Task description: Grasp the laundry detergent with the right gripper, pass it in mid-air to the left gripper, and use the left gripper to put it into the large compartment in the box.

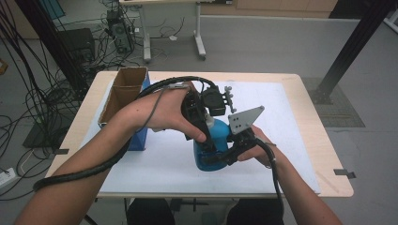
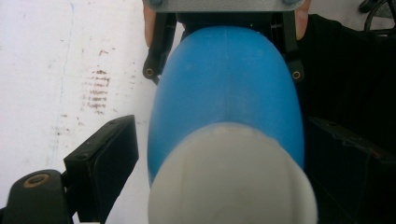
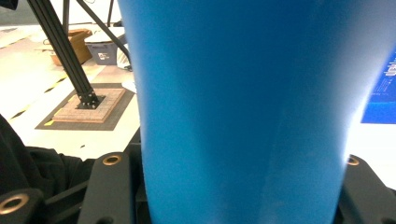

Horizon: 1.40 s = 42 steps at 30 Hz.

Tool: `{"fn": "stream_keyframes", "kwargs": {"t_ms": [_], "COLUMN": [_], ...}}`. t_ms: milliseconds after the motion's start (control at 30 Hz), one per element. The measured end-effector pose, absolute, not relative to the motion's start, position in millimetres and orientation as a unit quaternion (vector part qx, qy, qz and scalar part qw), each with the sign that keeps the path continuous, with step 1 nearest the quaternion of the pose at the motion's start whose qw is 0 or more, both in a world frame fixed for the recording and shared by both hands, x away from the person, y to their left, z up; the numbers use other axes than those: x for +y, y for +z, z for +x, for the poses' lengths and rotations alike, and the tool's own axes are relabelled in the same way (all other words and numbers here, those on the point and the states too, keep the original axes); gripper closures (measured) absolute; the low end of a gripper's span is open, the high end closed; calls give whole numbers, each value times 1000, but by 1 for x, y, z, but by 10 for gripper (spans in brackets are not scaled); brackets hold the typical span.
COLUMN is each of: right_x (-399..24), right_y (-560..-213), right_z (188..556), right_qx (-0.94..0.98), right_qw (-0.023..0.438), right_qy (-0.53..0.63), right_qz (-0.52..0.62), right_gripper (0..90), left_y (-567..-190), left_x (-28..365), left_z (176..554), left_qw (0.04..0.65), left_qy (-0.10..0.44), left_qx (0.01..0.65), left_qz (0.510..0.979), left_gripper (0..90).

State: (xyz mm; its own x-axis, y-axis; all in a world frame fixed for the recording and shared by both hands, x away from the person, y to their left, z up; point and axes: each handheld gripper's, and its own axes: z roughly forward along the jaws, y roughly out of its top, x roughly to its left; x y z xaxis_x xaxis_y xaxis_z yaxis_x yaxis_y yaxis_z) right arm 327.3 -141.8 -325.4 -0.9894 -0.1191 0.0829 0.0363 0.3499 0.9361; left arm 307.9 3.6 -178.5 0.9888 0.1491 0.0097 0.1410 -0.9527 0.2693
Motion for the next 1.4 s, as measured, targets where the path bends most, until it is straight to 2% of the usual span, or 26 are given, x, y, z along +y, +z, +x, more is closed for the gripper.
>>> {"fn": "stream_keyframes", "kwargs": {"t_ms": [1400], "right_x": [-141], "right_y": [-326], "right_z": [326], "right_qx": [-823], "right_qw": [63], "right_qy": [-563], "right_qz": [24], "right_gripper": [436], "left_y": [-177], "left_x": [7], "left_z": [306], "left_qw": [133], "left_qy": [21], "left_qx": [80], "left_qz": [988], "left_gripper": [120]}}
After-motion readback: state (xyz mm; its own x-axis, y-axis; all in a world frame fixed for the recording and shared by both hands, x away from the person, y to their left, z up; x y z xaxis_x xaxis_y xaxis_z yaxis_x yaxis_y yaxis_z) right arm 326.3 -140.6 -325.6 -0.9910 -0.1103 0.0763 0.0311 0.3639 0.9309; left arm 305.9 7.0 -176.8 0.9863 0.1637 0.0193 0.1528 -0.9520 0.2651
